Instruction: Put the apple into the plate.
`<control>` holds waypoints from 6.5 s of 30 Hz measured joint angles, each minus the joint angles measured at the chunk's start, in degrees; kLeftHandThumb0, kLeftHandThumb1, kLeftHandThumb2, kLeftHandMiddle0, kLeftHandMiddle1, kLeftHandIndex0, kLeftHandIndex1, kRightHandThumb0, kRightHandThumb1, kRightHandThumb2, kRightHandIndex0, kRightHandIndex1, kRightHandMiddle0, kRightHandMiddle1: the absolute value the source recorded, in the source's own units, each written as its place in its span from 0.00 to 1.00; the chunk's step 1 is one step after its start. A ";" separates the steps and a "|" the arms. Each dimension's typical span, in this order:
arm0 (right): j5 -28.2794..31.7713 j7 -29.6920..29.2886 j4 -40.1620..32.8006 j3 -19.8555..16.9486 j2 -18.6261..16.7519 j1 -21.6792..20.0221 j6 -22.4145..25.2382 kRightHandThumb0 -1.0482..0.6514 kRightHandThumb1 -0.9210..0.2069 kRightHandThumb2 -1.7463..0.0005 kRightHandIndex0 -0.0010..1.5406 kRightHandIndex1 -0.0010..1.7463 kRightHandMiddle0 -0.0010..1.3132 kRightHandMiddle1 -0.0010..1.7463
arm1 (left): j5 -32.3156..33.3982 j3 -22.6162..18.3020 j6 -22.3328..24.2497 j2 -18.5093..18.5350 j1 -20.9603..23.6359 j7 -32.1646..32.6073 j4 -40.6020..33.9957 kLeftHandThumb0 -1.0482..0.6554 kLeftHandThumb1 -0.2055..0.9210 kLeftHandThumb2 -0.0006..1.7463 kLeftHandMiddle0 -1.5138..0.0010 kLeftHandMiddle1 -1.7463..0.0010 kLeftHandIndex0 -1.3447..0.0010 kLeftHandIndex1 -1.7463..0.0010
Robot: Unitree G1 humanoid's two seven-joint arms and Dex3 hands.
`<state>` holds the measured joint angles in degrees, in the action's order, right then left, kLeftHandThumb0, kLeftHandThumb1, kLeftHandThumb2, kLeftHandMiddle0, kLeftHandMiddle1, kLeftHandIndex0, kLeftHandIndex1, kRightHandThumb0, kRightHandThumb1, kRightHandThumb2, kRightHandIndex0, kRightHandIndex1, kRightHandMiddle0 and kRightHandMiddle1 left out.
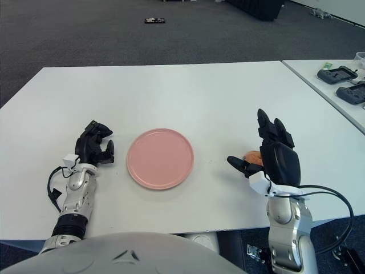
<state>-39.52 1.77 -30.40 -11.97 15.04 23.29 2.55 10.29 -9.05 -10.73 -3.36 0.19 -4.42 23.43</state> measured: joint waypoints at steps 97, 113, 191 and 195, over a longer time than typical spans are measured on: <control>-1.25 6.05 19.78 7.02 13.80 -8.33 11.16 0.04 0.22 0.60 0.00 0.20 0.00 0.42 | 0.74 -0.31 0.22 0.99 0.02 -0.73 0.51 0.61 0.11 1.00 0.39 0.00 0.46 0.05; -0.80 6.00 19.78 7.01 13.82 -8.33 11.17 0.04 0.23 0.60 0.00 0.20 0.00 0.42 | 0.69 -0.34 0.22 0.91 0.02 -0.75 0.43 0.61 0.11 1.00 0.39 0.00 0.48 0.04; 6.00 -28.51 13.70 -3.53 -0.18 0.11 -14.52 0.62 0.92 0.00 0.65 0.89 0.55 1.00 | 1.79 -1.11 0.34 0.47 -0.45 -1.33 -0.37 0.61 0.11 1.00 0.39 0.00 0.46 0.05; 5.90 -28.89 13.71 -3.79 -0.48 -0.17 -14.63 0.61 0.89 0.01 0.61 0.96 0.53 0.98 | 1.77 -1.09 0.33 0.49 -0.46 -1.32 -0.42 0.61 0.11 1.00 0.39 0.00 0.46 0.05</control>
<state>-33.62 -27.12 -16.69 -15.75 14.56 23.13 -12.08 12.06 -10.14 -10.39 -2.87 -0.27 -5.74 23.01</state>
